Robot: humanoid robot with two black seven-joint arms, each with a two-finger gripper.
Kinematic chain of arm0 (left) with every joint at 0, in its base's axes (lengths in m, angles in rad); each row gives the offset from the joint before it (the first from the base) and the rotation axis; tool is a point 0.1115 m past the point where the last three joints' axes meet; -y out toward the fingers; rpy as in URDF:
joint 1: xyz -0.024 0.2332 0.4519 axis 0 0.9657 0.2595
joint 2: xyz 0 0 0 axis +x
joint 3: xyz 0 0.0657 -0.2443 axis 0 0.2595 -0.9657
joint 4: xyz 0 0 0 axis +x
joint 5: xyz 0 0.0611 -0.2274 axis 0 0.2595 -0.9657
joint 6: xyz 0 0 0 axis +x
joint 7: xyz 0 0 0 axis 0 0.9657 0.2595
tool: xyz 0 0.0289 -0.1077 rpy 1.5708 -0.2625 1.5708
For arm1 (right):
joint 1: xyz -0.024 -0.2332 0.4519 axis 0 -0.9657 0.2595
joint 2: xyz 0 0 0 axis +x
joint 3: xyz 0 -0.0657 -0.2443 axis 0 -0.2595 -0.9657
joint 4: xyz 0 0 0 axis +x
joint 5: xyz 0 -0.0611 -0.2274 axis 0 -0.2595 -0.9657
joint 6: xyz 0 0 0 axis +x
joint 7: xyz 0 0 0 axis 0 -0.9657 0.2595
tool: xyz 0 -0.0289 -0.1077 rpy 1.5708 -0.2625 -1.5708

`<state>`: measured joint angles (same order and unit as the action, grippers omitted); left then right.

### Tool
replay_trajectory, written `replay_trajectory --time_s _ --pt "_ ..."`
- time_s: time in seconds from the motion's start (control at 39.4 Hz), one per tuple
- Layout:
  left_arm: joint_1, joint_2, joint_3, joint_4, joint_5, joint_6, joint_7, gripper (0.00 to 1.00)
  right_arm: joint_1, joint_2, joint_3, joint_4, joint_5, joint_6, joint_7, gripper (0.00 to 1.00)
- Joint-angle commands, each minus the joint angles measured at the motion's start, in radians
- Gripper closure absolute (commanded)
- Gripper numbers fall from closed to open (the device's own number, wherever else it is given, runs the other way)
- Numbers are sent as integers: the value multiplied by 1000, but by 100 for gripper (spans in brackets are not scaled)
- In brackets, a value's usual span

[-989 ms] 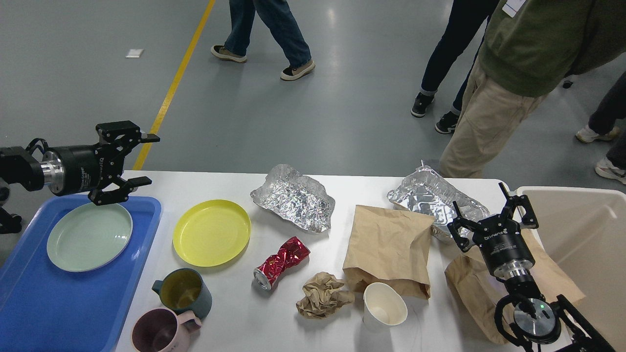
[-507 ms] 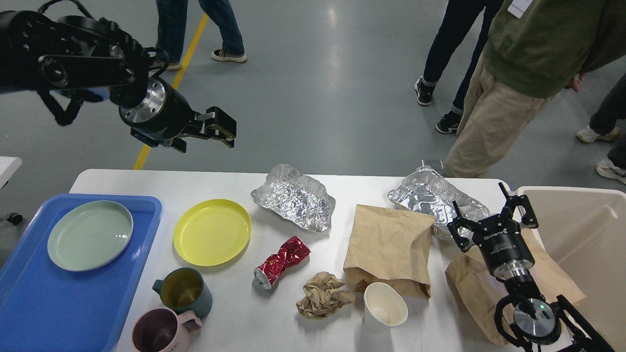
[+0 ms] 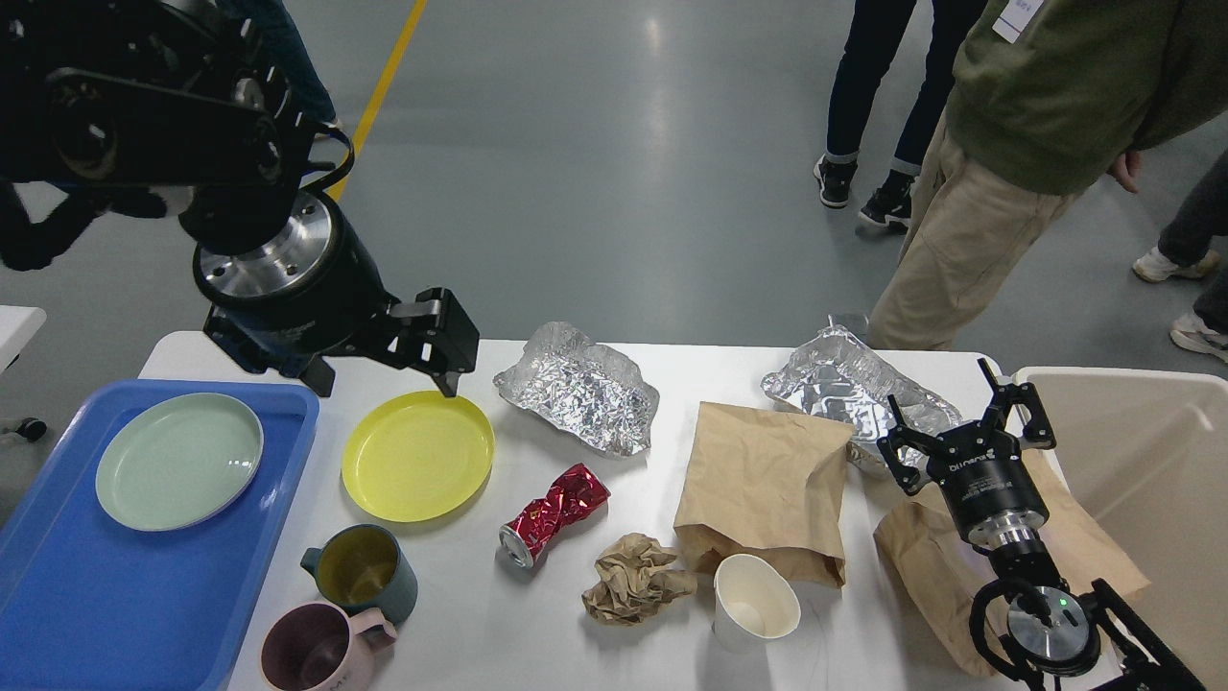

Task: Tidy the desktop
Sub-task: 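Raise the left gripper and swing it over the blue tray, then lower the left gripper to the pink mug and grasp it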

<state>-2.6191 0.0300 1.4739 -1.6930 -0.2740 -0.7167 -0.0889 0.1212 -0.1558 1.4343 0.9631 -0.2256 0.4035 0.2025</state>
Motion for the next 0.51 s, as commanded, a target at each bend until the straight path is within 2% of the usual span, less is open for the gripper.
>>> replay_trajectory --time_s 0.0,0.15,0.48 --pt "-48 8 88 -31 -8 -78 -49 4 0 -1 0 0 0 0 0 0" --pt "-44 38 146 -28 -5 -79 -69 3 0 -1 0 0 0 0 0 0" --pt "-38 44 174 -10 -1 -79 -71 3 0 -1 0 0 0 0 0 0"
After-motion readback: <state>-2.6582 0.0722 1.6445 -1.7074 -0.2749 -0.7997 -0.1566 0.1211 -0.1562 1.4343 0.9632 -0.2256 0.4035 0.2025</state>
